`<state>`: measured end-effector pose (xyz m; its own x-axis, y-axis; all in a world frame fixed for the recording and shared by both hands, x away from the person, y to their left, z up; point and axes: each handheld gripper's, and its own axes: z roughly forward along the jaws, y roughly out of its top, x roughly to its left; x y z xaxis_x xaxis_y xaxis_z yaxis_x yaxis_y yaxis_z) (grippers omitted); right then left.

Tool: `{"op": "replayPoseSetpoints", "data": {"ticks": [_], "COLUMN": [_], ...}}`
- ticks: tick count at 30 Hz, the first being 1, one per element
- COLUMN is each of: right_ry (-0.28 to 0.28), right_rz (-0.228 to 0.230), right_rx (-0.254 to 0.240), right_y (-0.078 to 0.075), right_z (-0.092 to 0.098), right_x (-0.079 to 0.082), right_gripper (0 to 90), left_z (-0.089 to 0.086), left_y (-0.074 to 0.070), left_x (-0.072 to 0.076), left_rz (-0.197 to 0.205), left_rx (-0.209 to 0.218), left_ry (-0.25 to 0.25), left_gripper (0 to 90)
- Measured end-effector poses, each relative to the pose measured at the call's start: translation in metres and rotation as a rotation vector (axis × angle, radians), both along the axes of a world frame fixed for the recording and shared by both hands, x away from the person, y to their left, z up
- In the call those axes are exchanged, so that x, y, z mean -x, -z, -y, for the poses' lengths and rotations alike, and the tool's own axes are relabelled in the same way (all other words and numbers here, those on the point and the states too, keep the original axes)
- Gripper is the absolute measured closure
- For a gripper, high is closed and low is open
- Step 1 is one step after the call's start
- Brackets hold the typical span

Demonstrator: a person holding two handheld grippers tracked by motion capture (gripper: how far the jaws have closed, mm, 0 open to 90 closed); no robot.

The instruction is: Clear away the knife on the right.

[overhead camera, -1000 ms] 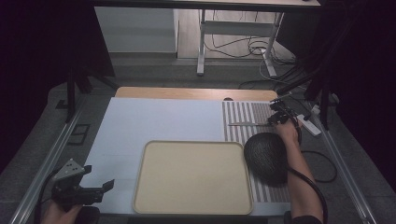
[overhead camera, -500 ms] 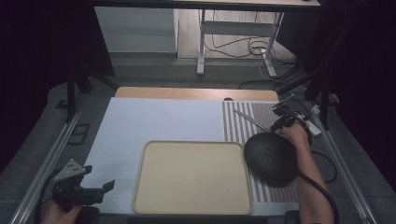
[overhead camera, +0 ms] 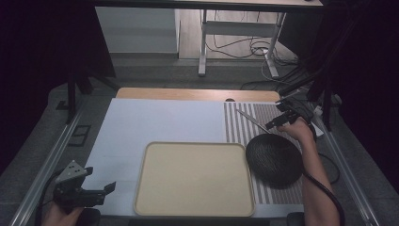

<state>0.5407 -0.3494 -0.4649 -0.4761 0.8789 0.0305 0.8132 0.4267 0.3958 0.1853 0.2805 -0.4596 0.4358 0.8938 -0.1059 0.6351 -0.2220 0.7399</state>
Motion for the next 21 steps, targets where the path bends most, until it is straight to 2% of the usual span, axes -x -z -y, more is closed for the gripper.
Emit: {"op": "replayPoseSetpoints", "data": {"ticks": [1,3,6,9,10,11,12,13,14,15,17,21], "right_ry": [-0.003,-0.019,-0.012,-0.02,-0.023,-0.019,-0.019,-0.023,-0.026,-0.024,-0.047,-0.107], "right_rz": [-0.001,0.001,0.003,-0.007,0.004,0.006,0.006,-0.004,-0.015,-0.018,-0.018,-0.015], "right_rx": [0.009,0.035,0.04,0.061,0.078,0.078,0.078,0.065,0.058,0.068,0.105,0.092], "right_y": [0.001,0.004,0.009,0.015,0.018,0.02,0.02,0.021,0.022,0.024,0.026,0.024], "right_z": [-0.003,-0.008,-0.016,-0.024,-0.027,-0.028,-0.028,-0.027,-0.027,-0.026,-0.026,-0.026], "right_x": [0.0,0.0,-0.002,-0.004,-0.005,-0.005,-0.005,-0.005,-0.005,-0.005,-0.005,-0.004], "right_gripper": [7.2,1.4,0.0,0.0,0.4,5.7,5.7,11.7,14.0,19.8,29.2,50.7], "left_z": [0.0,0.0,0.0,0.0,0.0,0.0,-0.001,-0.001,-0.001,-0.001,0.0,0.0], "left_y": [0.0,0.0,0.0,0.0,0.0,0.0,0.0,0.0,0.0,0.0,0.0,0.0], "left_x": [0.0,0.0,0.0,0.0,0.0,0.0,0.0,0.0,0.0,0.0,0.0,0.0], "left_rz": [0.0,0.0,0.001,0.002,0.002,0.002,0.002,0.002,0.002,0.002,0.002,0.0], "left_rx": [-0.001,0.0,0.003,0.0,0.0,0.001,0.001,0.002,0.003,0.003,0.0,-0.005], "left_ry": [0.001,0.0,0.0,0.002,0.001,0.001,0.002,0.002,0.001,0.001,0.001,0.001], "left_gripper": [1.5,1.5,1.5,1.5,1.5,1.5,1.5,1.5,1.5,1.5,1.5,1.6]}}
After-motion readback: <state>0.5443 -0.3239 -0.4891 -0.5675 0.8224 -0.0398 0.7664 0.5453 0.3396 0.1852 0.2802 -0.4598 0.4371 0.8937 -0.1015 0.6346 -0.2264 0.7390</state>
